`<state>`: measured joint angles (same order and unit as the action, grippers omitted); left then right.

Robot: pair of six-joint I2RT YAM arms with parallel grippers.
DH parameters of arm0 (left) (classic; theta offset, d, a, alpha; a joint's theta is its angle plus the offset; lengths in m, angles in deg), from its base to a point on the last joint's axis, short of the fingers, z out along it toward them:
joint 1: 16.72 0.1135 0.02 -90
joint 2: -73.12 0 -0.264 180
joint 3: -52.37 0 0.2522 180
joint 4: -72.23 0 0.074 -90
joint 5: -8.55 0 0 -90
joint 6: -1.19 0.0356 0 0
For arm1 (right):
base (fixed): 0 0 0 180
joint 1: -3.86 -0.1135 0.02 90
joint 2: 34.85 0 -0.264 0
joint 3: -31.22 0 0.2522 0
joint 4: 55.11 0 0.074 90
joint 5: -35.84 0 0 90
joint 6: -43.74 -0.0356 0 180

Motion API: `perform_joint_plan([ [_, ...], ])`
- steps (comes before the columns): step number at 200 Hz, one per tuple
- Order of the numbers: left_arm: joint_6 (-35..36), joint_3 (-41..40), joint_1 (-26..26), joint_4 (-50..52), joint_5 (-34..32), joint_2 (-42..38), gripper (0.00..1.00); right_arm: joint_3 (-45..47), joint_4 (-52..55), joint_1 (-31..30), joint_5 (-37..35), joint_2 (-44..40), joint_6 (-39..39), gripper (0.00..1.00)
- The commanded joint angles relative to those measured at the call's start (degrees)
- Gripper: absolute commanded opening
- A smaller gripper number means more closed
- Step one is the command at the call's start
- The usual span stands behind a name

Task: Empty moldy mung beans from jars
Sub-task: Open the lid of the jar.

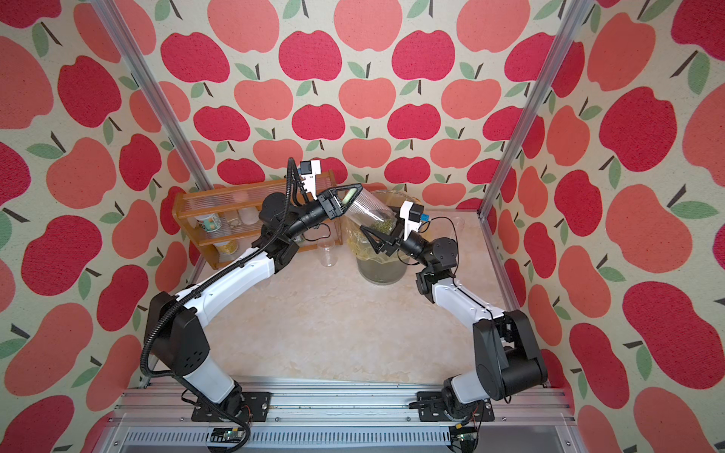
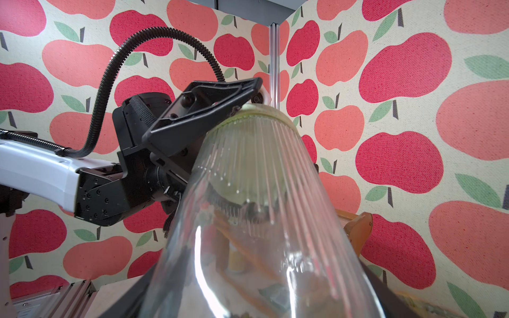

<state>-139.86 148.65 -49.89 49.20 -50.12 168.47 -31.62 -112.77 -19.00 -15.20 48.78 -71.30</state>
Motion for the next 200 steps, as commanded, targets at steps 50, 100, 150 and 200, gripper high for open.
perform_joint_plan([
  [50, 0.86, 1.58, -0.76, 4.52, -4.57, -0.6, 0.8, 0.49, 0.51, -0.35, -1.86, -4.6, 5.28, 0.45],
  [100, 2.58, 2.85, -1.45, 13.07, -7.77, -2.47, 0.8, 0.58, 4.9, -0.31, -2.31, -6.79, 10.29, 0.45],
  [150, 5.16, 5.3, -1.29, 24.55, -11.46, -4.21, 0.8, -0.35, 12.71, -0.44, -1.96, -9.78, 17.83, 0.45],
  [200, 4.89, 7.12, -1.12, 27.73, -11.96, -4.12, 0.81, -1.11, 16.71, -0.48, -2.31, -12.02, 21.47, 0.45],
])
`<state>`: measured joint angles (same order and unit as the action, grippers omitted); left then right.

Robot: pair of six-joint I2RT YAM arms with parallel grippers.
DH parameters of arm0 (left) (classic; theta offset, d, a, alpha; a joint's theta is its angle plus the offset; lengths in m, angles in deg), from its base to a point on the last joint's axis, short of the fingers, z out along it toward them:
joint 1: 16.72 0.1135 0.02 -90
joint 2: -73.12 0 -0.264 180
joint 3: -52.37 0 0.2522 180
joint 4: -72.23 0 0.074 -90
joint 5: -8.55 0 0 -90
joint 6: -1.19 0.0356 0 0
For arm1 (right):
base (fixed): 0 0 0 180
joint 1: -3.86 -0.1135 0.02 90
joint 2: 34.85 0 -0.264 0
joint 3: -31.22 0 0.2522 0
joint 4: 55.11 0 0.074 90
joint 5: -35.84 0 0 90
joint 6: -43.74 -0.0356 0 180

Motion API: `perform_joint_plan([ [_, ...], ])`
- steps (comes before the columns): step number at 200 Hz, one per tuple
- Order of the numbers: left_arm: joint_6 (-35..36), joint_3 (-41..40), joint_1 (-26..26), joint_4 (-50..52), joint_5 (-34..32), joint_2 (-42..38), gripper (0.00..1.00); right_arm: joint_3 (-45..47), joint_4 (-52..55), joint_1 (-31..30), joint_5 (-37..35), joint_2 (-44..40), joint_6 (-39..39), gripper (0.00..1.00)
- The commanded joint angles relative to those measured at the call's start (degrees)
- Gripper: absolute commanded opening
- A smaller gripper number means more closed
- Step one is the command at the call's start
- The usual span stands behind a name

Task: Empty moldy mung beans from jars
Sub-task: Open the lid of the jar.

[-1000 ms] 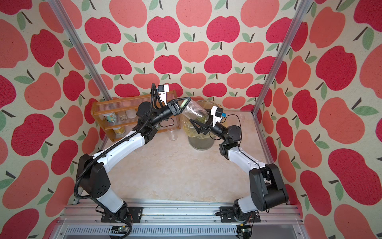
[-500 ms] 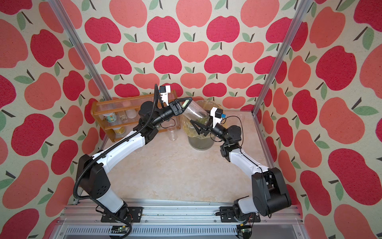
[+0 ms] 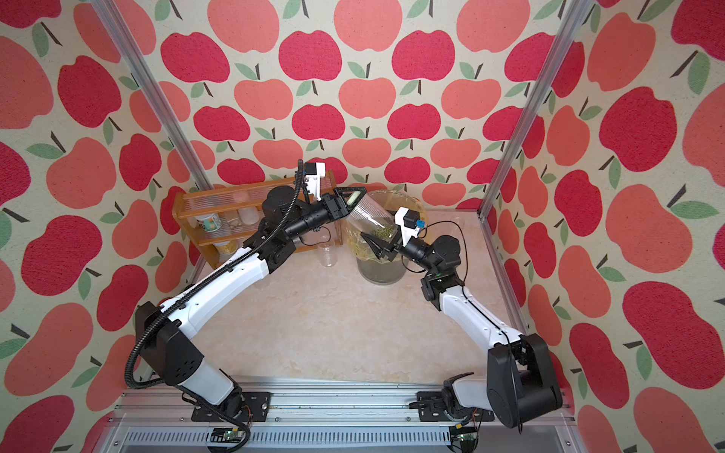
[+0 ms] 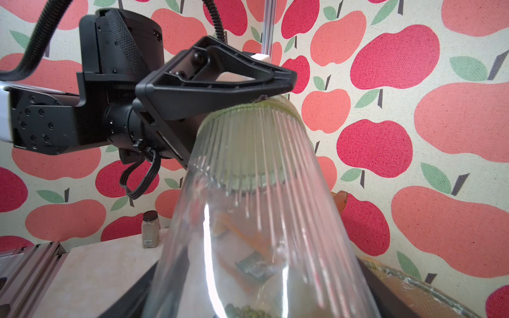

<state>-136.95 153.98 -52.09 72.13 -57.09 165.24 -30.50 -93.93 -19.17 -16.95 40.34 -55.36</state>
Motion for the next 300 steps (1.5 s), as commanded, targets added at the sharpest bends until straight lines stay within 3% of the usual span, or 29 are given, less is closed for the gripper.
perform_joint_plan([
  [1, 1.99, 1.84, 1.09, 4.85, -4.96, -0.89, 0.81, -2.18, -2.11, -0.29, -0.56, -3.62, 5.6, 0.45],
  [138, 1.25, 7.27, 0.99, 12.42, -9.76, 0.87, 0.81, -3.02, 3.77, -2.64, -5.18, -6.89, 14.15, 0.44],
  [240, -1.05, 10.07, 3.16, 14.6, -6.42, 2.88, 0.81, -2.03, 3.52, -2.37, -7.42, -8.65, 15.15, 0.43],
  [300, -1.79, 13.52, 3.51, 16.9, -6.5, 5.78, 0.81, -3.15, 7.33, -2.96, -8.56, -8.71, 20.12, 0.43],
])
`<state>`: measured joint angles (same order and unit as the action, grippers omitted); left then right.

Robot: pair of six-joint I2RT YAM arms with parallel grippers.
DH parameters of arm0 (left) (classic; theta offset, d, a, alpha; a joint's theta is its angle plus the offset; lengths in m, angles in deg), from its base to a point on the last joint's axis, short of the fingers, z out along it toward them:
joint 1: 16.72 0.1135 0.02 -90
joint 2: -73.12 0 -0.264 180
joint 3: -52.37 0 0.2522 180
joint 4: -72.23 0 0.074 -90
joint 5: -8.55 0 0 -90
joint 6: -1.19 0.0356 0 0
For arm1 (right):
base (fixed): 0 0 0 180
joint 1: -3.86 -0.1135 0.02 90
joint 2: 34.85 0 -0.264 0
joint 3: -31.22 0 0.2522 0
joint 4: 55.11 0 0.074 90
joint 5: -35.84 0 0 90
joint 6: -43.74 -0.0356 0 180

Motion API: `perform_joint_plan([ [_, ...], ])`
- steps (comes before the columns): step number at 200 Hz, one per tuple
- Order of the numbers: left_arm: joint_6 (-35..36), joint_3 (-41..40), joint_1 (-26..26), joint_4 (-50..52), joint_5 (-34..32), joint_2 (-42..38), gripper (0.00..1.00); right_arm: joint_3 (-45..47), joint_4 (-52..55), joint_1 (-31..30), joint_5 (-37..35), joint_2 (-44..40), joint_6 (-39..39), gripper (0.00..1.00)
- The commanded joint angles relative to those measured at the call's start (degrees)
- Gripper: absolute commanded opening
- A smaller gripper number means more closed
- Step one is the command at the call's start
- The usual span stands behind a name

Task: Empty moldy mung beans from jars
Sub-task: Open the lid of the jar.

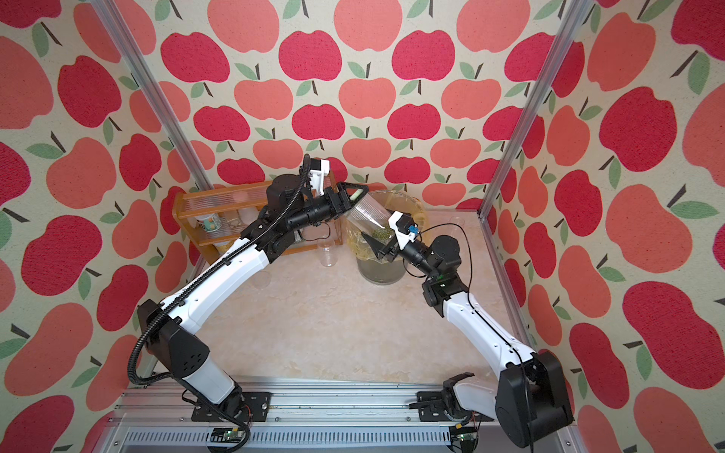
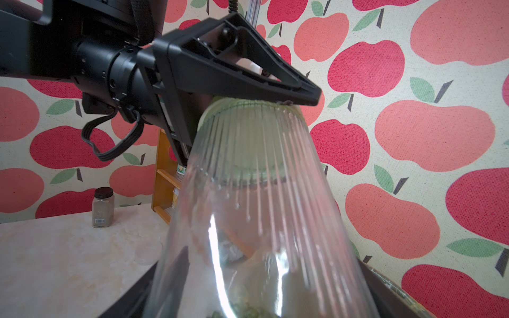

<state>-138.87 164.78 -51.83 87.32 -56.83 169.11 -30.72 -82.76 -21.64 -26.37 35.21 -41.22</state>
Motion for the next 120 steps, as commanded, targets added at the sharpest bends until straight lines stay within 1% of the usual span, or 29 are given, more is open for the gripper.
perform_joint_plan([
  [1, 0.09, 2.7, 3.27, 1.73, -6.73, 2.01, 0.81, -2.95, -3.67, -0.5, 0.86, -3.59, 6.09, 0.44],
  [27, 1.44, 6.38, 3.35, 5.6, -6.18, 3.84, 0.82, -4.57, 1.02, -1.34, 0.62, -4.01, 9.97, 0.44],
  [63, 3.29, 9.42, 3.42, 9.12, -7.67, 5.55, 0.83, -6.04, 4.8, -1.84, 0.12, -4.23, 13.18, 0.43],
  [89, 2.29, 9.72, 3.4, 7.97, -6.63, 6.6, 0.82, -6.22, 3.68, -1.73, 0.23, -3.69, 11.91, 0.43],
  [120, 1.29, 8.04, 4.0, 5.57, -6.71, 5.93, 0.82, -5.93, 2.56, -1.57, 0.68, -3.44, 10.65, 0.43],
])
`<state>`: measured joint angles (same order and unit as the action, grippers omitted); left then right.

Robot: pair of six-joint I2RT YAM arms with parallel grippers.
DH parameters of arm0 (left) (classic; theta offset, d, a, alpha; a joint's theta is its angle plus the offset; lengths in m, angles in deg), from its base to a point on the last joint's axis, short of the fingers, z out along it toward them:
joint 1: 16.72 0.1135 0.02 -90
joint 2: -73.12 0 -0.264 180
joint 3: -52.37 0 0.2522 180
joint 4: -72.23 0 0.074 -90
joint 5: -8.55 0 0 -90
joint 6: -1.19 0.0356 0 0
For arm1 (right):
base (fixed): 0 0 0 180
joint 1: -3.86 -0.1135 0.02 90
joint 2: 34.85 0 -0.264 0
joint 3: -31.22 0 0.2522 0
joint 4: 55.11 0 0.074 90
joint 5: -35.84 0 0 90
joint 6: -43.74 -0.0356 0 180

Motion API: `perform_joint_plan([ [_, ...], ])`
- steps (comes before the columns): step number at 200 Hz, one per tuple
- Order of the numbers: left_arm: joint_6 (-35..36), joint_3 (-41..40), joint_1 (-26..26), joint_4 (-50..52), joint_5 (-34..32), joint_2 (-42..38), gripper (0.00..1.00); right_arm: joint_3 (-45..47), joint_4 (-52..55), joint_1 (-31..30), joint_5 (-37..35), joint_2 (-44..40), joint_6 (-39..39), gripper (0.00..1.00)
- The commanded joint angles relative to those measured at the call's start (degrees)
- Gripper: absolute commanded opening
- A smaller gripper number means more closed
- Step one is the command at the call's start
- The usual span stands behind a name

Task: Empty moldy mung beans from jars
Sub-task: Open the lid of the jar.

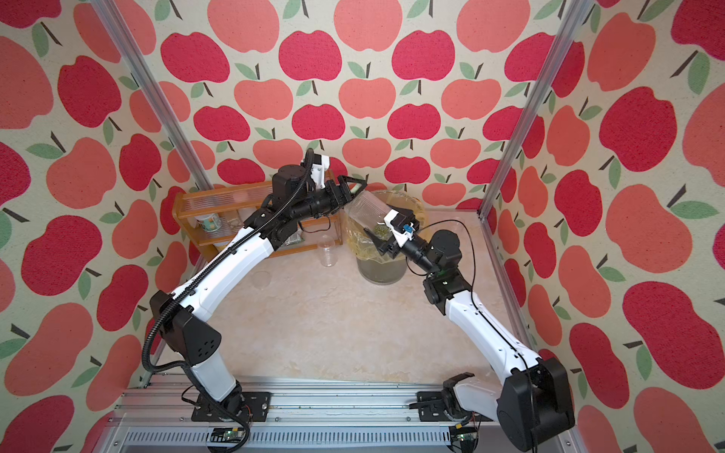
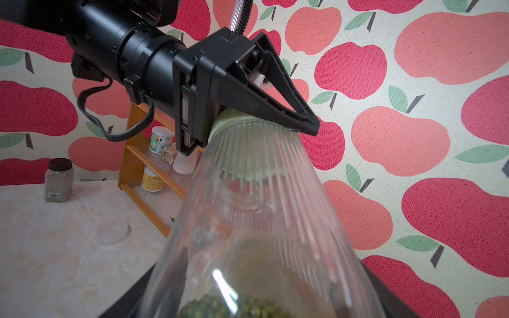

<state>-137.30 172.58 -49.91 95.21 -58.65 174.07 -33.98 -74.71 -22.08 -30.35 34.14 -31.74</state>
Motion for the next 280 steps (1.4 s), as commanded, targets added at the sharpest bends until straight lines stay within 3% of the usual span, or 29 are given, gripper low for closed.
perform_joint_plan([
  [1, -0.37, 0.15, 2.07, -2.43, -4.89, 0.94, 0.82, -2.64, -5.52, -1.14, 4.66, -2.37, 1.14, 0.43],
  [127, -2.14, -0.98, 3.79, -6.3, -3.17, -0.52, 0.84, 2.03, -18.05, 0.92, 5.8, -0.53, -8.09, 0.42],
  [194, -2.97, -1.52, 4.18, -7.64, -2.49, -0.53, 0.84, 2.78, -19.42, 2.12, 6.59, -0.81, -10.24, 0.42],
  [219, -1.81, -6.0, 5.76, -10.04, -2.27, -3.41, 0.84, 3.21, -19.73, 3.28, 6.35, -1.37, -11.88, 0.41],
  [241, 0.79, -14.87, 7.25, -14.4, -3.69, -9.19, 0.84, 4.02, -19.57, 4.42, 6.56, -2.68, -13.06, 0.42],
  [280, 14.31, -29.34, 7.35, -10.36, -13.78, -23.78, 0.84, 4.76, -16.85, 5.19, 6.34, -5.03, -13.51, 0.42],
])
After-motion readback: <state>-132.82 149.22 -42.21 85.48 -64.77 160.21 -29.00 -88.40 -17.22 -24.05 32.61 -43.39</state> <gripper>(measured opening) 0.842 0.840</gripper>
